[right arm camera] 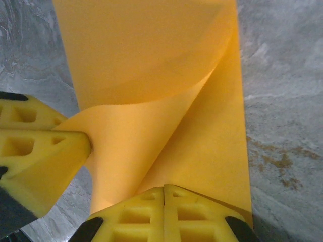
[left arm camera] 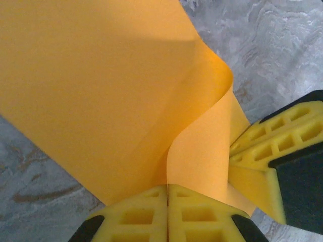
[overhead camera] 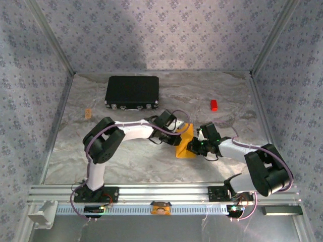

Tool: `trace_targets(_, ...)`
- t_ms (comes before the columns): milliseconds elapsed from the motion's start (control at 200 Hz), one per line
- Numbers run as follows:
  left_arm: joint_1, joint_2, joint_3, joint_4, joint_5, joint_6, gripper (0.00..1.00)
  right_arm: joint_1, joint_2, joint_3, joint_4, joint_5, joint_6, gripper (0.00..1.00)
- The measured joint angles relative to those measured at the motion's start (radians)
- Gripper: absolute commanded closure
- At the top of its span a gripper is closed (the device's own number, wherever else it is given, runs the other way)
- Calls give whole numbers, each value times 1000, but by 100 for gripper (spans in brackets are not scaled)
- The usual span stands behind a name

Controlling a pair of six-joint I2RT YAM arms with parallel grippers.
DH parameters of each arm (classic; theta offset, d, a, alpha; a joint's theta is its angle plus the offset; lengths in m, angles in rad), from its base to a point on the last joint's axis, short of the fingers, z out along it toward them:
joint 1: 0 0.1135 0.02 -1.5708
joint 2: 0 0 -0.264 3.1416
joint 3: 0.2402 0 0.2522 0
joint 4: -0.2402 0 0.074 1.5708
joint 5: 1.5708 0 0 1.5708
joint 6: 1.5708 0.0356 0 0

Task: Fold a paper plane with a square sheet of paper (pick it up from the middle)
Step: Fold the triangle a second time at the center of the table.

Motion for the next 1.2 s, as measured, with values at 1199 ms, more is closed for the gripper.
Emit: trace_targets(1199,-22,-80,-127,32,-135,-253,97,80,-41,1,6,28,84,93)
